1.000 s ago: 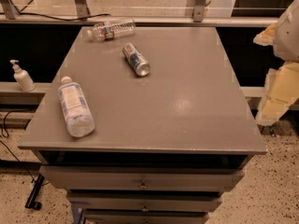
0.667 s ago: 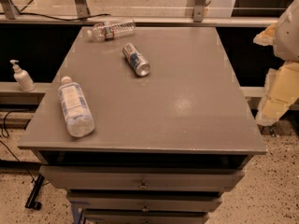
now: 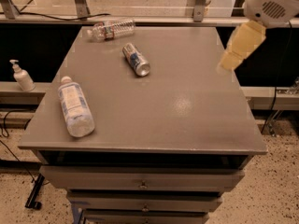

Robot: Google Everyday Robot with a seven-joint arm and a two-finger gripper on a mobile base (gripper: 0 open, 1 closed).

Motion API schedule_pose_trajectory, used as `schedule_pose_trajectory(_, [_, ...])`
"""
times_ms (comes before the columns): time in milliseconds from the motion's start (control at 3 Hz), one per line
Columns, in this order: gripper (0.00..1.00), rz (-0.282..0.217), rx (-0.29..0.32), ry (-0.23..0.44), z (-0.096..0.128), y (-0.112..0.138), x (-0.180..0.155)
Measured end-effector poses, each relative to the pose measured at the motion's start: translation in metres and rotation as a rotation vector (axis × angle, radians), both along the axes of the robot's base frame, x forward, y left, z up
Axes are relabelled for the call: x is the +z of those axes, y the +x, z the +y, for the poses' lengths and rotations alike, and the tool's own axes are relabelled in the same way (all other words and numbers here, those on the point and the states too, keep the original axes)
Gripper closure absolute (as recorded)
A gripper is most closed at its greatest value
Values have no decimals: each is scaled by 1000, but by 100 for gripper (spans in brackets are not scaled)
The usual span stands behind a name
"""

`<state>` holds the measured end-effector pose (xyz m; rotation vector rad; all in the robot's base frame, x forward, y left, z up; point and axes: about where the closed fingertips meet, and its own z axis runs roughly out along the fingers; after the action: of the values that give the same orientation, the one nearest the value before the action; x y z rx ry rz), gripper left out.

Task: Place redbull can upright

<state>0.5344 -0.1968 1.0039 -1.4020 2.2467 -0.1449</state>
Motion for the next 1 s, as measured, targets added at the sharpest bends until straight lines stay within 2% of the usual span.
schedule_pose_trajectory(333, [0, -9, -129, 75, 18, 70, 3])
schedule_pose_trajectory(667, [0, 46, -208, 162, 57, 127, -9])
schedule_pose_trajectory(1000, [0, 111, -258, 252, 96, 172, -28])
